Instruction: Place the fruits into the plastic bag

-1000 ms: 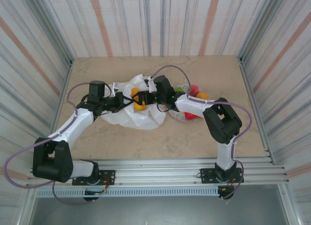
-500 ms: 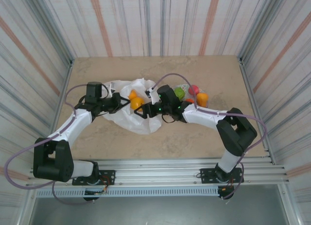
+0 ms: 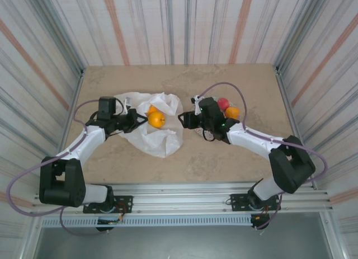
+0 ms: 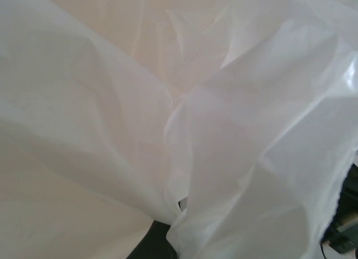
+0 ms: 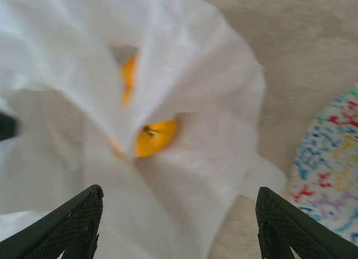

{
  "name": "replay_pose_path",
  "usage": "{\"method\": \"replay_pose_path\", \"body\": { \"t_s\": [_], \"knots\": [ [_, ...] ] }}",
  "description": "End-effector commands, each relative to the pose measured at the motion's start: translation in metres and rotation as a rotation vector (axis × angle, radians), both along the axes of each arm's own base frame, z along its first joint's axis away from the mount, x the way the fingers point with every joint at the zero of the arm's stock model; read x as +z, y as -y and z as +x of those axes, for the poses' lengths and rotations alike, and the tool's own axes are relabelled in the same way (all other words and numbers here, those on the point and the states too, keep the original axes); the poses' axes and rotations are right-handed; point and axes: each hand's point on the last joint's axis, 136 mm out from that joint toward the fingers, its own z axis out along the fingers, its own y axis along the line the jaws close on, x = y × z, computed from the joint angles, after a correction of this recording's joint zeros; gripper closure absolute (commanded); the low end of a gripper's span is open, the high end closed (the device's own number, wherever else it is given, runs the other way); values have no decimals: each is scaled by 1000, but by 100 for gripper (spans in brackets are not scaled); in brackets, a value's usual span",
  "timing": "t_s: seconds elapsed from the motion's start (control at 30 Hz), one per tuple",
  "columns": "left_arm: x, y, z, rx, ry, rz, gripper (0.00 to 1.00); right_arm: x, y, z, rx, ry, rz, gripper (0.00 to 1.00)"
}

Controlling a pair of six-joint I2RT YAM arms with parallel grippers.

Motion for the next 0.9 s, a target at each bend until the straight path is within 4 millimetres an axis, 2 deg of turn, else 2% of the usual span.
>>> {"method": "replay_pose_path", "body": {
  "t_s": [0.0,0.13,0.27,0.67,0.77,0.87],
  "knots": [
    [-8,-3,-2,-3,-14,15,100,-24,17,16,-61,-26,-154,29],
    [-7,-3,-2,-3,-14,9,100,-34,17,33,-54,-43,-150,36],
    [-5,-3,-2,-4,-10,7,100,-52,2,41,-11,-97,-154,42],
    [-3,-1,-3,-7,-5,-9,100,-100,-25,68,22,-195,-125,49],
    [-3,-1,-2,-6,-5,-12,100,-98,-35,68,51,-204,-76,60],
    [-2,0,-2,-6,-6,-18,100,-91,-39,66,71,-217,-41,75]
  ]
}}
